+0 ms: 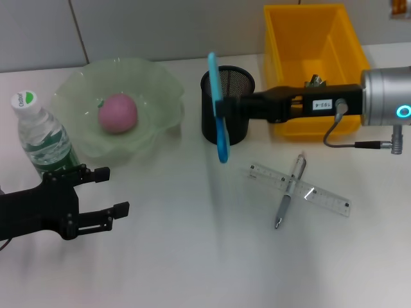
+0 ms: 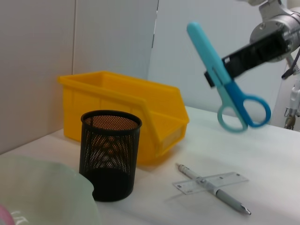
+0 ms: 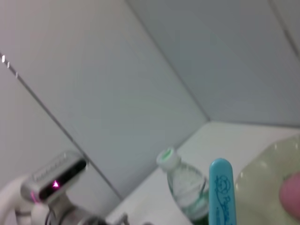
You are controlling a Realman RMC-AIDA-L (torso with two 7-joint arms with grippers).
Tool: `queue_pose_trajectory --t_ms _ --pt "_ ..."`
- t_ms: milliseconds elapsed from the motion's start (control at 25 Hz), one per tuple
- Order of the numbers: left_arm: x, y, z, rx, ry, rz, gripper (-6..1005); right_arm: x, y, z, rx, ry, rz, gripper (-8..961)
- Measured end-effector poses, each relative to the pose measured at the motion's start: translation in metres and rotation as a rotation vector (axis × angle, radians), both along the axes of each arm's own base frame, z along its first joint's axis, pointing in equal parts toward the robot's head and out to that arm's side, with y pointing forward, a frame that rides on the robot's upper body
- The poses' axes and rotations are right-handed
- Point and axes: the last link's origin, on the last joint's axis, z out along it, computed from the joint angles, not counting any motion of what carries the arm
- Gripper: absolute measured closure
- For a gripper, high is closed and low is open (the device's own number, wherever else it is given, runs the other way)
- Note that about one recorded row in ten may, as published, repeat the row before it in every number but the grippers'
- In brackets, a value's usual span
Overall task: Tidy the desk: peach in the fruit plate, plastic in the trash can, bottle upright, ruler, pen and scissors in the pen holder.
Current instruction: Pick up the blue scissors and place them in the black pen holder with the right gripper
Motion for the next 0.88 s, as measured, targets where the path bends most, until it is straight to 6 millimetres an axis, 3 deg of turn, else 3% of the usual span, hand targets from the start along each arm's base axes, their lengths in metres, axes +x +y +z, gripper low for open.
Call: queue_pose_trajectory --t_ms 440,880 --pt "0.003 0.005 -0.001 0.008 0.011 -0.009 183 0.016 -0.009 0.021 0.181 0.22 -0.003 733" --pt "0.006 0.008 -0.001 0.017 0.008 -0.015 183 0.021 0.0 0.011 0.31 0.265 -0.007 734"
